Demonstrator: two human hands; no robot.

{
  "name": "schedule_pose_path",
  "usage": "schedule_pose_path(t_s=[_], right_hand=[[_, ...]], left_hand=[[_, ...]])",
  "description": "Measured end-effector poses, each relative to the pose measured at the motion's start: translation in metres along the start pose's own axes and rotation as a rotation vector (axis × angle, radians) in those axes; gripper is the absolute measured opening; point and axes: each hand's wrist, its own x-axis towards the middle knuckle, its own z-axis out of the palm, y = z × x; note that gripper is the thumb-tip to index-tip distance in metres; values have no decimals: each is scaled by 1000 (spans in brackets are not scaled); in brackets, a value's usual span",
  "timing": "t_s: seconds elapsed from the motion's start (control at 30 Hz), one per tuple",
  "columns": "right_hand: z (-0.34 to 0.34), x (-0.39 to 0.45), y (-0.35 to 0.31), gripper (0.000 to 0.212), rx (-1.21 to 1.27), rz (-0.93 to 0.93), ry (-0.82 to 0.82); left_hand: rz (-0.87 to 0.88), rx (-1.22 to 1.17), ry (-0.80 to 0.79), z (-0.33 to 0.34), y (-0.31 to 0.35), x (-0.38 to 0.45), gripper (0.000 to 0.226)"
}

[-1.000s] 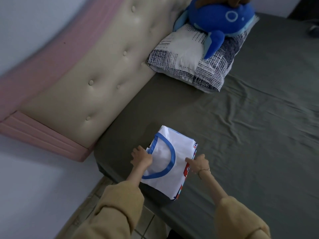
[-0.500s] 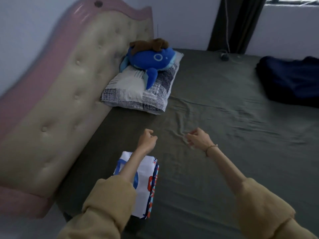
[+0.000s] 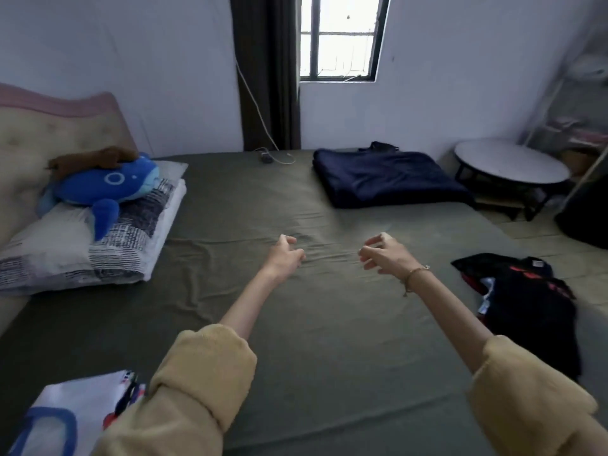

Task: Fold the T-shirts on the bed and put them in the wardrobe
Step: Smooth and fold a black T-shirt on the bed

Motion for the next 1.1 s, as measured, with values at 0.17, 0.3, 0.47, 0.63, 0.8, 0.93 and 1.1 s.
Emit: schedule_pose_path(t_s=[0.17, 0.3, 0.47, 0.63, 0.8, 0.93, 1.1], right_hand=[[-98, -18, 39, 24, 8, 40, 131], [-148, -25, 61, 21, 31, 76, 201], [-194, -29, 90, 23, 46, 102, 302], [-231, -32, 126, 23, 87, 162, 414], [-269, -28, 168, 28, 53, 255, 454], [-302, -12, 205, 26, 21, 301, 461], [-342, 22, 271, 32, -21, 397, 398]], left_hand=[[88, 10, -159, 106, 48, 5, 28], [144, 32, -238, 166, 84, 6, 28], [201, 68, -336, 227, 116, 12, 27], [221, 132, -443, 285, 133, 16, 29], [219, 190, -550, 344, 140, 26, 32], [188, 211, -584, 392, 140, 41, 28], [123, 273, -585, 477, 122, 73, 28]])
